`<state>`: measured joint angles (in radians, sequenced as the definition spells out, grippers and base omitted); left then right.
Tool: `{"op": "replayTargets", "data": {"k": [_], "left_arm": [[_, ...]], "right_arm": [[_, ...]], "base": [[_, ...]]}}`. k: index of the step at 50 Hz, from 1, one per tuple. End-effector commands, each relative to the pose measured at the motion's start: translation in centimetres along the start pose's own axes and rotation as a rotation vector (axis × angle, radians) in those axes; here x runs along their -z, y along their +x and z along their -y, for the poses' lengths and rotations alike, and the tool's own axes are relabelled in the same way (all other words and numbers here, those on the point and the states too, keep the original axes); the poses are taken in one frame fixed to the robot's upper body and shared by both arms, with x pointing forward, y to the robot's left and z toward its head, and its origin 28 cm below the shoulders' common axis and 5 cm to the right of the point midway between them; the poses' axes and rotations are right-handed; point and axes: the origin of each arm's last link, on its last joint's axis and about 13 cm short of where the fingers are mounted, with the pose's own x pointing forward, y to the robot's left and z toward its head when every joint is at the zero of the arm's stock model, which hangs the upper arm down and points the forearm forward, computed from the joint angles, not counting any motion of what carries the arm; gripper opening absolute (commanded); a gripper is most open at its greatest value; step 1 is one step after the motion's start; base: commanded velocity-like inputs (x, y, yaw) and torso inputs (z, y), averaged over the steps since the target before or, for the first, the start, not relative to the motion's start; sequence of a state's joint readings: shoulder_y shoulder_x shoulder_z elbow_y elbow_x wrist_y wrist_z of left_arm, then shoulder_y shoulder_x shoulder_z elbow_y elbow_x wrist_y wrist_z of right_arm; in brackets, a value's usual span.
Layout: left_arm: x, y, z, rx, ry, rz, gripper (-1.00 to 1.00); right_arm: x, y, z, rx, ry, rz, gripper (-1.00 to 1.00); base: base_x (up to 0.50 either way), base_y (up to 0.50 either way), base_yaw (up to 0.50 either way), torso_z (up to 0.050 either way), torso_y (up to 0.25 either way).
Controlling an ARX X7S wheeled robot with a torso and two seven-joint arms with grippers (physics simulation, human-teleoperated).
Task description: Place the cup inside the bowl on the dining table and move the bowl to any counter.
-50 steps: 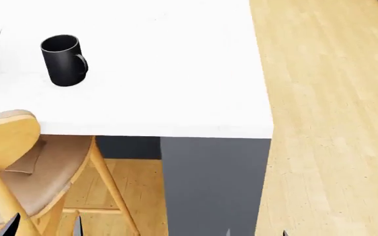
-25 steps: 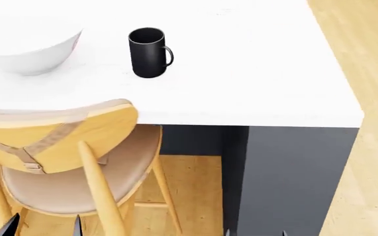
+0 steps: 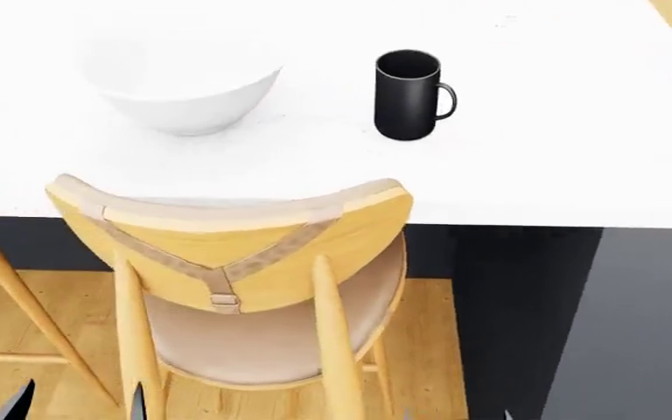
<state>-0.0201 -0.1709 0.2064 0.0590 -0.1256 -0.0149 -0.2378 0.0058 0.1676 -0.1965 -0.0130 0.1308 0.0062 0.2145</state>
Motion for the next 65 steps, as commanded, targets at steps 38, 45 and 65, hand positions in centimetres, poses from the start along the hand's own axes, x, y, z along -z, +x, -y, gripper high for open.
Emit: {"op": "replayTargets", "data": {"k": [38, 45, 65], "left_arm": [[-0.23, -0.07, 0.11, 0.011, 0.017, 0.032, 1.00], [-0.25, -0.08, 0.06, 0.005, 0.008, 0.024, 1.00], [-0.23, -0.09, -0.04, 0.002, -0.003, 0.023, 1.00]], "right_arm": [[-0.22, -0.31, 0.15, 0.028, 0.015, 0.019, 1.00], [-0.24, -0.30, 0.20, 0.031, 0.015, 0.016, 1.00], [-0.21, -0.28, 0.14, 0.027, 0.007, 0.016, 1.00]], "base": [[0.08, 0.10, 0.00, 0.006, 0.000], [0.00, 0.00, 0.00, 0.050, 0.000], [0.00, 0.00, 0.00, 0.050, 0.000]]}}
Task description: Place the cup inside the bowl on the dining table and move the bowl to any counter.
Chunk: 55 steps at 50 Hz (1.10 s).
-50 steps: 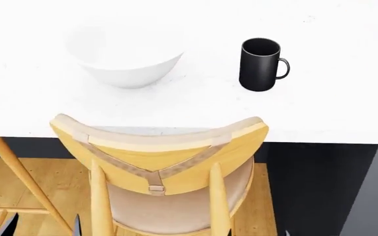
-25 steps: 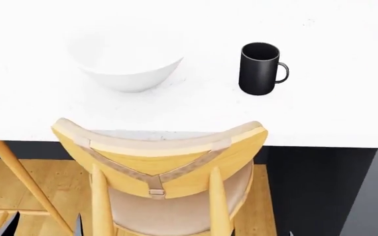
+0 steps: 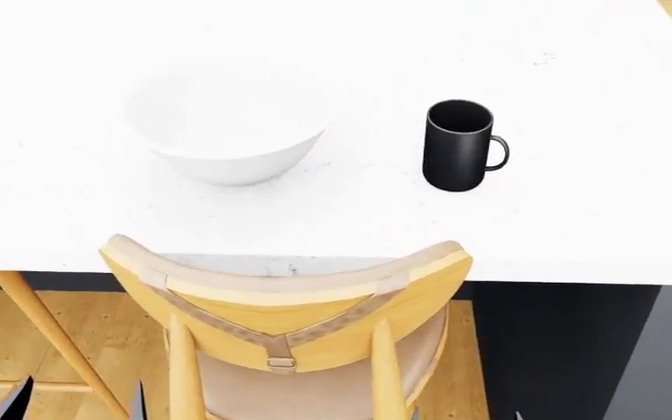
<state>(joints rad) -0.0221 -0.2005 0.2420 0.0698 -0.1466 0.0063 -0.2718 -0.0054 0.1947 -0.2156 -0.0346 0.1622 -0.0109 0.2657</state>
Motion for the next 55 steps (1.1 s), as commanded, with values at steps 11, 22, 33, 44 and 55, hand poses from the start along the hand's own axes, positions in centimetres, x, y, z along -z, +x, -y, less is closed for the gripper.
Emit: {"op": "replayTargets", "data": {"k": [11, 22, 33, 44, 55], "left_arm": [[-0.2, 0.1, -0.2, -0.019, -0.029, -0.005, 1.00], [-0.3, 0.2, -0.3, -0.032, -0.036, -0.024, 1.00], [-6.3, 0.9, -1.1, -0.047, -0.033, -0.046, 1.00], [-13.8, 2.3, -2.4, 0.021, -0.020, -0.031, 1.00], [-18.8, 5.6, -5.0, 0.036, 0.003, -0.031, 1.00]], "right_arm": [[0.0, 0.1, -0.1, -0.003, -0.004, 0.008, 1.00], [-0.3, 0.1, 0.1, 0.003, 0.004, 0.001, 1.00], [-8.0, 0.0, 1.0, -0.028, 0.020, 0.082, 1.00], [-17.4, 0.6, 3.0, -0.022, -0.056, 0.203, 1.00], [-23.0, 2.3, 6.0, -0.060, -0.052, 0.180, 1.00]], "base": [[0.00, 0.00, 0.00, 0.031, 0.000], [0.00, 0.00, 0.00, 0.000, 0.000], [0.00, 0.00, 0.00, 0.000, 0.000], [0.00, 0.00, 0.00, 0.000, 0.000], [0.00, 0.00, 0.00, 0.000, 0.000]]}}
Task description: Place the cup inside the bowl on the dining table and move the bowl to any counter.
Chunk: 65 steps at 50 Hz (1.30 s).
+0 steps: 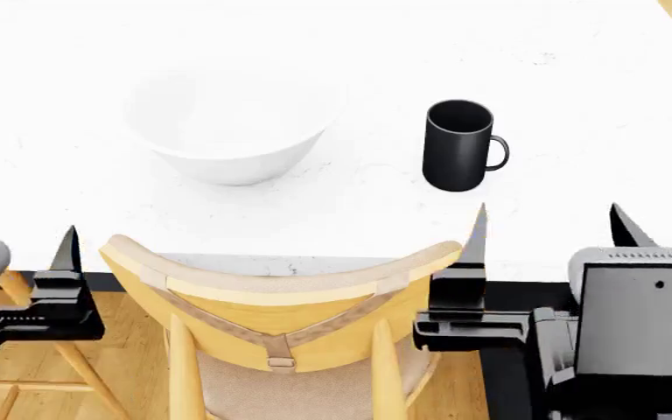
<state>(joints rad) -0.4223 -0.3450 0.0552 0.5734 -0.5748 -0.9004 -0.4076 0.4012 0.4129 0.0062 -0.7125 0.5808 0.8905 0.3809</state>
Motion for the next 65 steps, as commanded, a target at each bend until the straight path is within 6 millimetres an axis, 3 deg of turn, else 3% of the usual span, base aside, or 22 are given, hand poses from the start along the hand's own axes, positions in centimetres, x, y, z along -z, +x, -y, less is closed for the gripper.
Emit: {"op": "replayTargets", "data": {"k": [1, 5, 18, 26, 44, 65], "left_arm": [[-5.4, 1.4, -1.6, 0.039, 0.058, 0.016, 1.00], [-6.8, 2.3, -2.2, 0.029, 0.071, 0.031, 1.00], [-7.8, 4.1, -3.4, 0.043, 0.045, -0.034, 1.00], [-8.6, 5.0, -3.7, 0.016, 0.080, -0.024, 1.00], [-9.0, 4.6, -4.9, 0.021, 0.091, -0.021, 1.00], [-8.6, 4.7, -3.7, 0.029, 0.097, -0.027, 1.00]], "right_arm": [[-5.8, 0.8, 2.4, -0.040, -0.042, 0.025, 1.00], [-6.2, 1.4, 2.8, -0.071, -0.005, -0.039, 1.00], [-7.9, 1.7, 5.0, -0.020, 0.017, -0.086, 1.00], [-8.6, 2.3, 5.3, -0.032, 0.014, -0.078, 1.00], [-7.7, 2.1, 5.5, -0.037, 0.034, -0.113, 1.00], [-7.7, 1.9, 5.7, -0.024, 0.027, -0.109, 1.00]], "base": [[0.00, 0.00, 0.00, 0.000, 0.000], [0.00, 0.00, 0.00, 0.000, 0.000], [0.00, 0.00, 0.00, 0.000, 0.000], [0.13, 0.00, 0.00, 0.000, 0.000], [0.36, 0.12, 0.00, 0.000, 0.000], [0.42, 0.18, 0.00, 0.000, 0.000]]}}
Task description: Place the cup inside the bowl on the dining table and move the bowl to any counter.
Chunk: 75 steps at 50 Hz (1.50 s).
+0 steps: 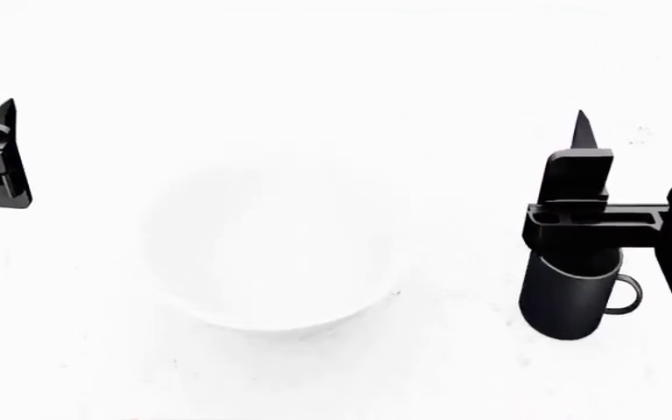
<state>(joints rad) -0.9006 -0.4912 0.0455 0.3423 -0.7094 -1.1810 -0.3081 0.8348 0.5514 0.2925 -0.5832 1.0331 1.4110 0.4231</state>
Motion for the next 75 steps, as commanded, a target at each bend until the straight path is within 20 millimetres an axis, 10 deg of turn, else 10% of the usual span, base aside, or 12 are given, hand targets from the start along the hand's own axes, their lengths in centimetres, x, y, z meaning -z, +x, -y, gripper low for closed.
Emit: {"op": "replayTargets", "data": {"k": [1, 75], "left_arm": [[0.2, 0.0, 0.7, 0.001, 0.003, -0.004, 1.00], [1.4, -0.5, -0.2, 0.004, -0.005, -0.035, 1.00]], "right_arm": [[0.1, -0.1, 0.1, 0.003, -0.002, -0.005, 1.00], [5.5, -3.3, 0.6, 0.039, -0.040, -0.303, 1.00]], "base": [[0.41, 0.13, 0.00, 0.000, 0.000], [0.05, 0.01, 0.00, 0.000, 0.000]]}}
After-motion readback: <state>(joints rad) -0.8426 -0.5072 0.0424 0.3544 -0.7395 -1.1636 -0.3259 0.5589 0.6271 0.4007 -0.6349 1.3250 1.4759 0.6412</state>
